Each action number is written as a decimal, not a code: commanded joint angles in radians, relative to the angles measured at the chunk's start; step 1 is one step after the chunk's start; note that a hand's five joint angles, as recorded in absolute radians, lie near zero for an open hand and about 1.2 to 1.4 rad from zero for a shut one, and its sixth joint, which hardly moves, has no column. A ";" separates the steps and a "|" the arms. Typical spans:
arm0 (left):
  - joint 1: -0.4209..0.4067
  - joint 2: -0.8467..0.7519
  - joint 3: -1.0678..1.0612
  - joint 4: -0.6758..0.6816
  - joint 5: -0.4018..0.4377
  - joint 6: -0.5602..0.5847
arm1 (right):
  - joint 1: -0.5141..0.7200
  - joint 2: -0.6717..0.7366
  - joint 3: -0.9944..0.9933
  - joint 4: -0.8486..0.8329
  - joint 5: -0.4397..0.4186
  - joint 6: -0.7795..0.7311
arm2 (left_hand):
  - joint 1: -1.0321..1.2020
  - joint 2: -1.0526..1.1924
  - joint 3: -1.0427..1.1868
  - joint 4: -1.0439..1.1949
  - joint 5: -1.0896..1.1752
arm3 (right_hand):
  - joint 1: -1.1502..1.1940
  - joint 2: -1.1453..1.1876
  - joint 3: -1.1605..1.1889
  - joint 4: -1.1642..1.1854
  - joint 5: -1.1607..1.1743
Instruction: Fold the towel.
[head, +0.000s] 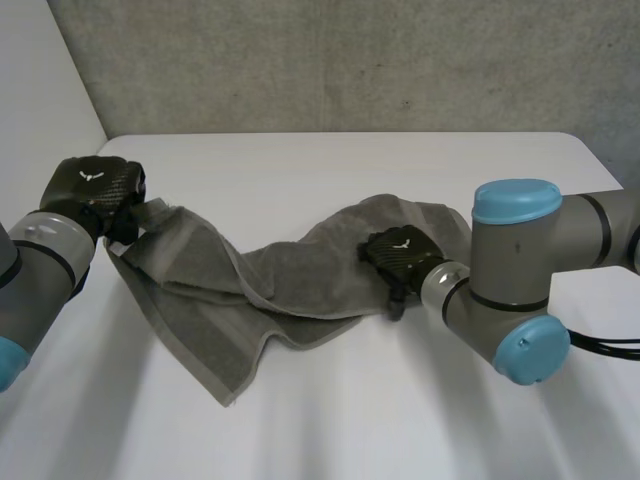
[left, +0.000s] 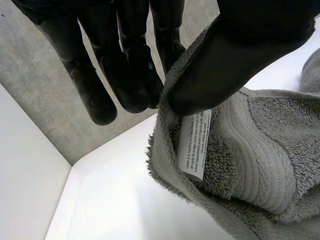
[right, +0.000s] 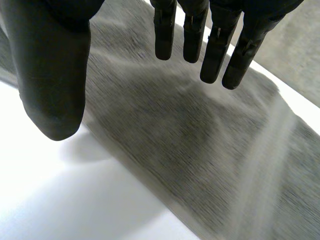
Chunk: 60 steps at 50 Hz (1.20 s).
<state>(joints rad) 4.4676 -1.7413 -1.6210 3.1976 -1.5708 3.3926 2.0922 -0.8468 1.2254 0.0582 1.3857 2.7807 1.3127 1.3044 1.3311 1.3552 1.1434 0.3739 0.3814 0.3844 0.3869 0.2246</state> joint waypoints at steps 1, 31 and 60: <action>0.001 0.055 0.001 -0.005 0.000 -0.024 | 0.045 0.049 -0.046 -0.006 -0.042 0.072 | 0.084 0.092 0.065 0.041 0.078 | 0.087 0.079 0.076 0.074 0.061; 0.012 0.183 -0.029 -0.018 0.117 -0.131 | -0.014 -0.216 -0.041 0.245 -0.190 0.145 | 0.084 0.092 0.065 0.041 0.078 | 1.022 1.015 1.012 1.009 0.997; -0.060 -0.192 0.823 0.029 0.118 -0.140 | 0.014 -0.076 -0.919 0.051 0.013 -0.115 | 0.084 0.092 0.065 0.041 0.078 | 1.022 1.015 1.012 1.009 0.997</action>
<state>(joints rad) 4.4229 -1.9285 -1.0801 3.1419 -1.3756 3.3469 2.1010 -0.8139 0.3669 0.3941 1.3964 2.5727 1.3226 1.3136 1.3372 1.3557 1.1435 1.3143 1.2820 1.3274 1.3326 1.1581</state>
